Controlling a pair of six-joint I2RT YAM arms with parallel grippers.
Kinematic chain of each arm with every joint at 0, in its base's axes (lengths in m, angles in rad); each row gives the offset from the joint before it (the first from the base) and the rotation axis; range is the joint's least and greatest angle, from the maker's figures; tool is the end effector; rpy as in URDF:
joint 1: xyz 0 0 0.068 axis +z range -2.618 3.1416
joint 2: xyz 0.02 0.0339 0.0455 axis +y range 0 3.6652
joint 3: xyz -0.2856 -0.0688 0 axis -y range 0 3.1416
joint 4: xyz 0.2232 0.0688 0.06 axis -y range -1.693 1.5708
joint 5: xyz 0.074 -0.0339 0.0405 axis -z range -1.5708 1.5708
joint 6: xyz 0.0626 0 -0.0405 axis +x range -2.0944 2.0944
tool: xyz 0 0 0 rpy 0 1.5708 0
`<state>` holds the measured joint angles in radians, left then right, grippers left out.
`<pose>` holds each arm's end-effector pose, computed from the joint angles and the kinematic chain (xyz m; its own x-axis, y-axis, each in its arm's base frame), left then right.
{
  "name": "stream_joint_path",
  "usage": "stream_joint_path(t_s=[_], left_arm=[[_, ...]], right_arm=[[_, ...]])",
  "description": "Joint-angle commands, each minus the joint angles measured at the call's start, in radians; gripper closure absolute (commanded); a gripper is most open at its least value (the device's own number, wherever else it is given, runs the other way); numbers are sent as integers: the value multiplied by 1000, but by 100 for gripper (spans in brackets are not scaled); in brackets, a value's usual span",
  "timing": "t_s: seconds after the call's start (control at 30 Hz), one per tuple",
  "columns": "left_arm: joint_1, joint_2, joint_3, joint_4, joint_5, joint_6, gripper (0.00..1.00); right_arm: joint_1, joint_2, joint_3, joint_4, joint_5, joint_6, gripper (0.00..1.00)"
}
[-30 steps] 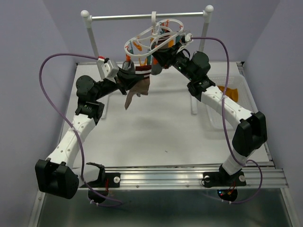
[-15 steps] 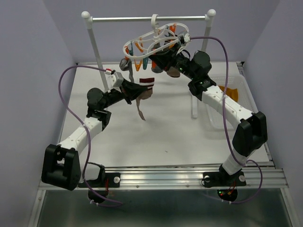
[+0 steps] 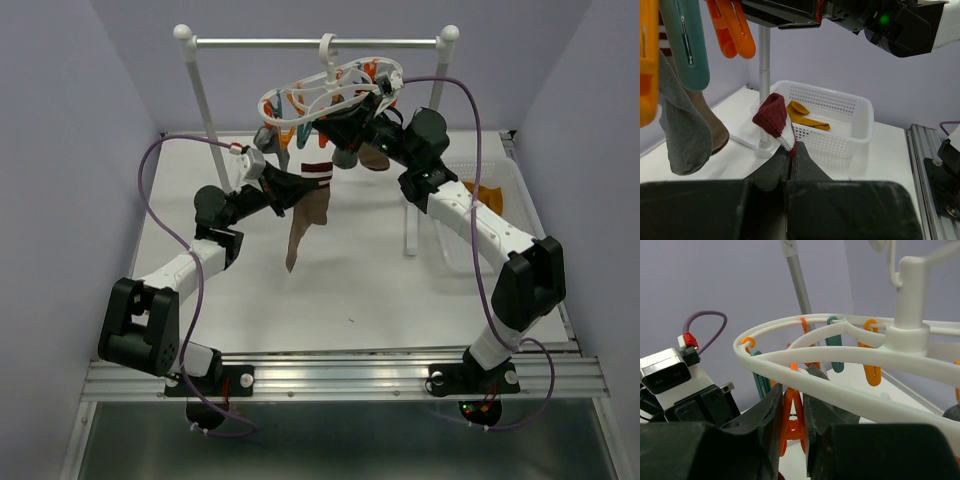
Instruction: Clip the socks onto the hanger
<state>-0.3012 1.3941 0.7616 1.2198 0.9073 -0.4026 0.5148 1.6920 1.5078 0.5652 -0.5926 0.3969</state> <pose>0.2518 -0.1299 0.3735 0.1699 -0.3055 -0.9369 0.9517 0.2977 0.0755 0.3325 0.2283 0.4619 -0.0338 0.3493 -0.9364 -0.9180 0.3597 0.1673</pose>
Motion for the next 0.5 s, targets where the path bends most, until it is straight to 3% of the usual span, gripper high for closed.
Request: stream_joint_path(t_s=[0.0,0.47], left_arm=[[-3,2,77,101,-2,-7,100],[11,88,165,112,36,-41,100]], right_arm=[[4,-43,-14,39,-90,33,99],[4,-54,-47,87,-110,51,99]])
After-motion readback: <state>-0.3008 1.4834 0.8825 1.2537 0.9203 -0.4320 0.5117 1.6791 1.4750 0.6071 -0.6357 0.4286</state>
